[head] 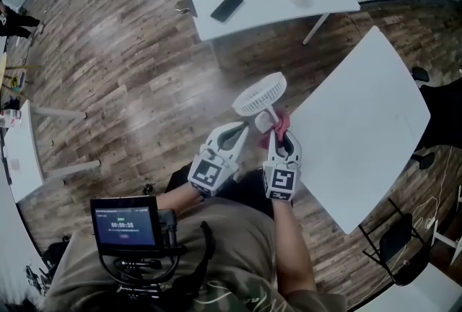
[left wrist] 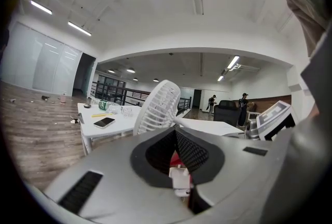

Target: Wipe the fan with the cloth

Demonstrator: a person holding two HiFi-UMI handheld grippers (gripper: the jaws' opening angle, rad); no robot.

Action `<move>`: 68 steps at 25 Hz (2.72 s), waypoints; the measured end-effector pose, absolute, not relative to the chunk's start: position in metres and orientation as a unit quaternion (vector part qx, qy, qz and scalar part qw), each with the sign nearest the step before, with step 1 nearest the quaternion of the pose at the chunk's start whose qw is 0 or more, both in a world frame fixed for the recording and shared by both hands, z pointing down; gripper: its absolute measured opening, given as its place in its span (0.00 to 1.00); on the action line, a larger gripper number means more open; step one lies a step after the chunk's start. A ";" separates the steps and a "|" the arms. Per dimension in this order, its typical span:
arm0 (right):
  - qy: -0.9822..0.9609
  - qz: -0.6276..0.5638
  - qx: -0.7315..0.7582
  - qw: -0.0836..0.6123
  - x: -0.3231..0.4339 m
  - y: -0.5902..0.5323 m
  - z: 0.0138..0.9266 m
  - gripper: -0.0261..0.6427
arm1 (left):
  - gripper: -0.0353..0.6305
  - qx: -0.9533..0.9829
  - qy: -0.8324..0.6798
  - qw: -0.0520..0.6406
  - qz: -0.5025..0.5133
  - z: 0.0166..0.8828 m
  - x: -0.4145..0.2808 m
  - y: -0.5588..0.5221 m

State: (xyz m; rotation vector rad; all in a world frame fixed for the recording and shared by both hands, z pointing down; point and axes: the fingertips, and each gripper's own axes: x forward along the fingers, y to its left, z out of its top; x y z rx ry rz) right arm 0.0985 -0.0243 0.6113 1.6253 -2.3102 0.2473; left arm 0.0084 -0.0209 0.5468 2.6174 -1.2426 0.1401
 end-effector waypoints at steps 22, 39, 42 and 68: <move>-0.823 0.121 0.553 0.037 0.099 -0.045 0.488 0.17 | 0.09 0.886 -0.437 0.145 0.065 0.535 0.005 -0.023; -0.819 0.126 0.548 0.117 0.073 -0.055 0.540 0.17 | 0.09 0.890 -0.442 0.099 0.057 0.487 -0.005 -0.030; -0.819 0.128 0.546 0.120 0.064 -0.060 0.545 0.17 | 0.09 0.890 -0.443 0.090 0.057 0.486 -0.008 -0.031; -0.803 0.157 0.563 0.117 0.108 -0.014 0.645 0.15 | 0.09 0.898 -0.429 0.085 0.052 0.556 0.017 -0.022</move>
